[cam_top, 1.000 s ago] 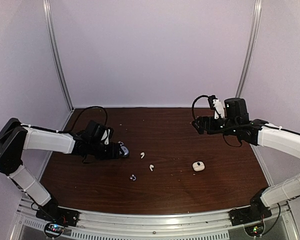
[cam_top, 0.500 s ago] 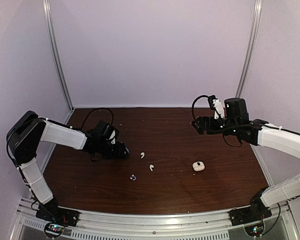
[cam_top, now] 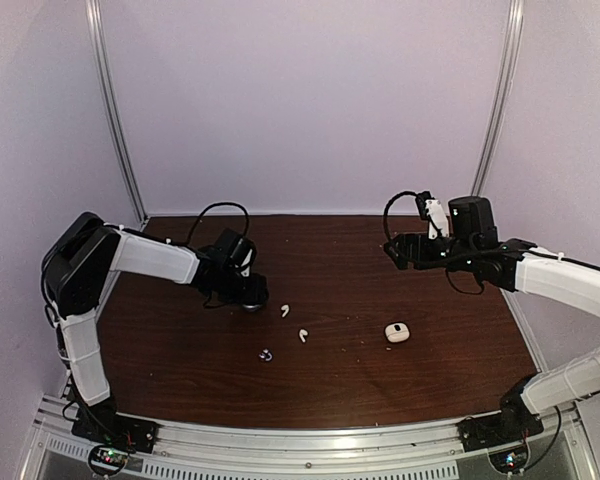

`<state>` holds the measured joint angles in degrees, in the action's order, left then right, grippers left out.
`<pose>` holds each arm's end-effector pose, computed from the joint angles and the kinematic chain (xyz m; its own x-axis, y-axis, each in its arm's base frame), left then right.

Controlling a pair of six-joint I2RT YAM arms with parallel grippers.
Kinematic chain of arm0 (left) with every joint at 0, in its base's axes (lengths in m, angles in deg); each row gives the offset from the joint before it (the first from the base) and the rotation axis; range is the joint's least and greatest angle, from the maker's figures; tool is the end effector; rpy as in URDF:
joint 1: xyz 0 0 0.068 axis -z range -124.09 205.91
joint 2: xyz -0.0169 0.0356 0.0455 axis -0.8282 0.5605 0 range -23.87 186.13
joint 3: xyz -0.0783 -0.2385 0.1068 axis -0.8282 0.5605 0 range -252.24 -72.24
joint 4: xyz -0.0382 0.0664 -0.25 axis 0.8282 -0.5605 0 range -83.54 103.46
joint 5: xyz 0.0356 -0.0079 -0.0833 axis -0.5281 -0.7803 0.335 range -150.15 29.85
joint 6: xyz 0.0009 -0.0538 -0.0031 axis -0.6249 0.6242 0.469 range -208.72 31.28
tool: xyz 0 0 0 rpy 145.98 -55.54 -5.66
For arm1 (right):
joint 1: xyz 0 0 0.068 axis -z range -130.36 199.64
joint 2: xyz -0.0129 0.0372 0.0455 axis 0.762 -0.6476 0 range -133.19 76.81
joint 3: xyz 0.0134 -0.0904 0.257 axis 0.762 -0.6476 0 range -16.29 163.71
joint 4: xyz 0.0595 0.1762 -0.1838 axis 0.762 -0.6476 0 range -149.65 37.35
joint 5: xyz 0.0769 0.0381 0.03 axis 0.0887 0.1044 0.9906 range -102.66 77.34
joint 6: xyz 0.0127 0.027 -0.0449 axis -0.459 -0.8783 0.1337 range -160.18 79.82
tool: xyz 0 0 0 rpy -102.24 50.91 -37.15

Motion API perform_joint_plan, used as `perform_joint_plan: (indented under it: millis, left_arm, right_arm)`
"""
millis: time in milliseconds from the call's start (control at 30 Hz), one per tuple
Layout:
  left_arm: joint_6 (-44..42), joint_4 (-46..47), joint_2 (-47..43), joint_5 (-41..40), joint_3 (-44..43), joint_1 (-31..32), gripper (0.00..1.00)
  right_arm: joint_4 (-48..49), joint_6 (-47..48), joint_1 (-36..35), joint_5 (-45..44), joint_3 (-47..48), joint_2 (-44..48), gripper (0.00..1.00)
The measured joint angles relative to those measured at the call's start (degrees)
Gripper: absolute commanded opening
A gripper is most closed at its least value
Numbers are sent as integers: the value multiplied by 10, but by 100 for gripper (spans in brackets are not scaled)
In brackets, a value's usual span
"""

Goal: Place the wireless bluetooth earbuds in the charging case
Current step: Pick up the charging case from the center of the board.

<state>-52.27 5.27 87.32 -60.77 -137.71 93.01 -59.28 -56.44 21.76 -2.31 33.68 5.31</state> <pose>0.3145 -0.2374 0.1376 -0.8738 -0.0840 -0.4790 0.0982 0.9342 -0.3429 0.2465 0.1377 0.2783 -0.5685 0.0108 -0.8226 -0.4591 0.8256 0.3281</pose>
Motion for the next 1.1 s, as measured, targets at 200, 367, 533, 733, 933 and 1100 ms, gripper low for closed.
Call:
perform_joint_plan:
  millis: [200,367,533,733,933,1100]
  left_arm:
    - [-26,-24,2,-40,-7,10,65]
    - [-54,-34,-6,-58,3,11,66]
    - [-85,-41,-10,-64,9,11,66]
    - [-120,-45,-10,-64,9,11,63]
    - [-145,-49,-13,-64,12,11,71]
    - [-167,-62,-19,-59,16,11,81]
  right_arm:
    - [0,0,0,1,0,0,100]
    - [1,0,0,8,0,0,100]
    - [5,-2,0,23,-7,0,100]
    - [9,-3,0,41,-8,-5,100]
    - [9,-6,0,53,-8,-5,100]
    - [9,-7,0,59,-8,-6,100]
